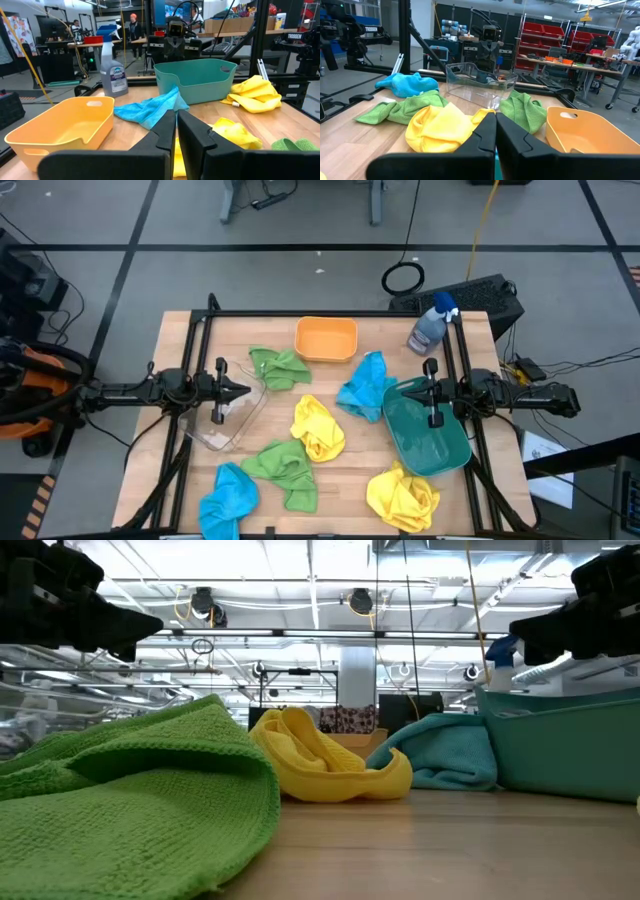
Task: Sort microfiber towel by color & place in baskets
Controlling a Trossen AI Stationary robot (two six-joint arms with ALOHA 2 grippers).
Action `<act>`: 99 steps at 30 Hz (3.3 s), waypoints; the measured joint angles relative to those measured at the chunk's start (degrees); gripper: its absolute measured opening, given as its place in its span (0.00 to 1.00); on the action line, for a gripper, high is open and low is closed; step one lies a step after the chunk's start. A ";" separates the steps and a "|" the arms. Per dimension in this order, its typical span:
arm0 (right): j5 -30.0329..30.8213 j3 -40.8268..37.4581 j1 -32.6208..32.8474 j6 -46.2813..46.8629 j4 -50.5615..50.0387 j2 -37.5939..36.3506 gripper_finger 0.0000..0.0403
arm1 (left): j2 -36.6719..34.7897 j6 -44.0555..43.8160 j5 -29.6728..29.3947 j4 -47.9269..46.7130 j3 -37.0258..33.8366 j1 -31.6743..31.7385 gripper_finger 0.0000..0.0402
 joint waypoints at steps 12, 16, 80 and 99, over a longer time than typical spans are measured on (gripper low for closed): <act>0.00 0.01 -0.01 0.01 0.00 0.01 0.00 | 0.00 0.00 0.00 0.00 0.00 0.00 0.07; 0.01 0.01 -0.01 0.01 -0.01 -0.01 0.00 | 0.00 0.00 0.00 0.00 0.00 0.00 0.07; 0.07 0.01 0.01 7.48 -0.26 0.01 0.00 | 25.00 -1.46 -1.69 -20.40 41.20 -0.02 0.07; 0.00 0.01 0.00 7.92 0.08 0.01 0.00 | 42.53 3.38 -6.80 -22.10 54.31 -0.02 0.07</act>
